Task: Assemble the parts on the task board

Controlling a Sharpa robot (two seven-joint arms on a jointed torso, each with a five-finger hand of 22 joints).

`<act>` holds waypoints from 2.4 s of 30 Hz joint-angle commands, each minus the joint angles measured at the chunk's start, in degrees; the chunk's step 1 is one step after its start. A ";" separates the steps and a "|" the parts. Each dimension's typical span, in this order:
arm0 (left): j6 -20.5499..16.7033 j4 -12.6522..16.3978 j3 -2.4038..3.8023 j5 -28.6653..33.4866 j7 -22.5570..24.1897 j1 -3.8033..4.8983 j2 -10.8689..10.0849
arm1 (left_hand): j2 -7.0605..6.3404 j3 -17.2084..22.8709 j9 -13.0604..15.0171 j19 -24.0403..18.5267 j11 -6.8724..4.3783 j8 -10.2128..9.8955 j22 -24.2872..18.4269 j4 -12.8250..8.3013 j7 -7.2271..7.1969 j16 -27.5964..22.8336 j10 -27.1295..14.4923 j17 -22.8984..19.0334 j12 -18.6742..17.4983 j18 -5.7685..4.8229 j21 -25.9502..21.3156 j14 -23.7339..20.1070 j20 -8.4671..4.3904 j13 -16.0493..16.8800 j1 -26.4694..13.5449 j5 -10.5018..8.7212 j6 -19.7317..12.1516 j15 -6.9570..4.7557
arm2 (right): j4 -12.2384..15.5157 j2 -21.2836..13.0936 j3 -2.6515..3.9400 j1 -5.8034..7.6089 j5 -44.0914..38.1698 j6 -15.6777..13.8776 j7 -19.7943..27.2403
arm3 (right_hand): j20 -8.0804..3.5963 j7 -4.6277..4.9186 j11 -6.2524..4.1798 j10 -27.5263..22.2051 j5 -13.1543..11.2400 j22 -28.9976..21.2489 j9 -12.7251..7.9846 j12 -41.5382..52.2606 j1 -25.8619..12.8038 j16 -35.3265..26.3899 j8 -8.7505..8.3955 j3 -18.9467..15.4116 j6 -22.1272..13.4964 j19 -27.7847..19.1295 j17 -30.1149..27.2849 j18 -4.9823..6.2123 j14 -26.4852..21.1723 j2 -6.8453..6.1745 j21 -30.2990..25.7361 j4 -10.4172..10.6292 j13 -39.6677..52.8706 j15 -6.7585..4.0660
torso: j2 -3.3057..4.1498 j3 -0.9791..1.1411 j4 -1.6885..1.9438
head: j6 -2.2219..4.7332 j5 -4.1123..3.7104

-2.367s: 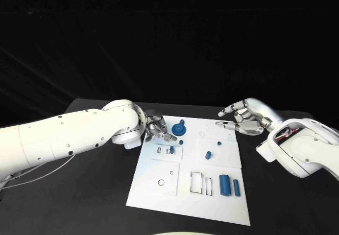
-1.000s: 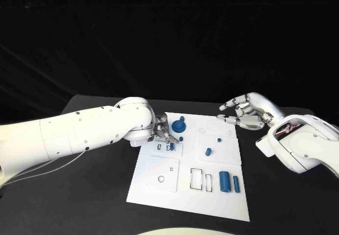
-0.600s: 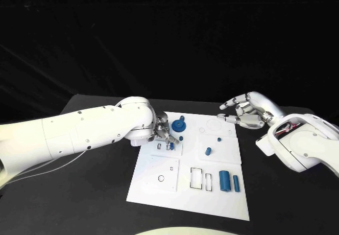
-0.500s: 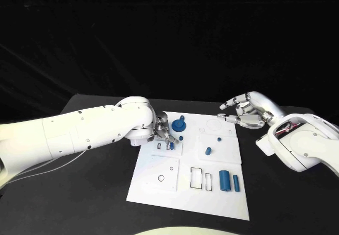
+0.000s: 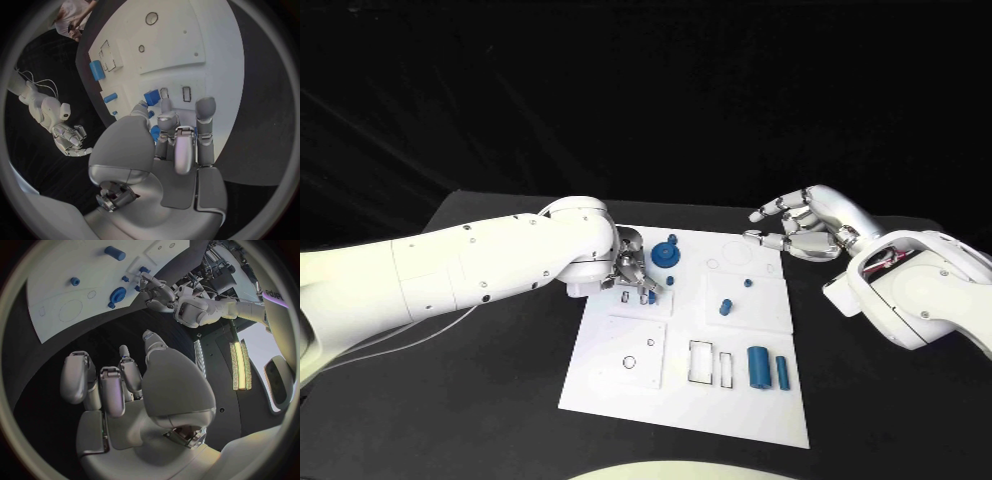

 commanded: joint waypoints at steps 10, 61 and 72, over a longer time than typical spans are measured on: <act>1.17 -0.08 -0.03 0.77 0.26 -0.10 0.43 | 0.00 0.39 0.12 -0.21 -0.02 0.25 0.19 0.04 0.09 0.25 -0.33 10.99 -0.22 -0.79 0.44 4.72 0.05 0.09 0.79 0.13 -0.32 -0.04 | -0.22 0.17 0.01 -0.04 -0.69 0.54 -0.21 | 0.04 -0.01 -0.03 -0.44 -0.34 0.84 -0.06 -0.39 -0.11 -0.25 0.36 -0.17 -0.57 -0.37 7.82 1.16 4.03 0.35 -0.33 0.18 -0.22 -0.45 | -0.02 0.05 0.02 | -0.25 0.07; 1.22 0.07 0.03 1.25 -0.24 -0.11 -0.21 | 0.27 0.50 1.35 -0.75 -0.04 0.75 2.23 0.20 0.02 0.70 0.20 11.66 0.10 -0.94 2.44 4.89 0.19 0.58 -0.28 -0.11 -0.28 -0.03 | -0.66 0.66 -0.01 -0.19 -0.70 0.80 -0.55 | 0.03 -0.04 -0.07 -0.40 -0.40 0.79 -0.05 -0.38 -0.10 -0.29 0.54 -0.24 -0.52 -0.40 7.78 1.18 4.03 0.49 -0.44 0.29 -0.22 -0.47 | 0.00 0.04 -0.04 | -0.14 0.20; -1.87 1.33 0.37 1.02 0.04 -0.07 -2.66 | 0.68 -0.31 1.61 -0.70 -0.17 1.02 2.53 0.23 -0.13 0.95 0.51 12.07 0.42 -0.96 2.70 5.03 0.15 0.92 -1.48 -0.09 0.03 -0.13 | -1.44 0.59 -0.01 -0.20 -0.70 0.72 -0.62 | 0.02 -0.05 -0.07 -0.38 -0.41 0.80 -0.04 -0.37 -0.11 -0.31 0.58 -0.27 -0.51 -0.39 7.75 1.18 4.02 0.51 -0.45 0.32 -0.22 -0.47 | -0.12 0.03 0.02 | 0.43 0.10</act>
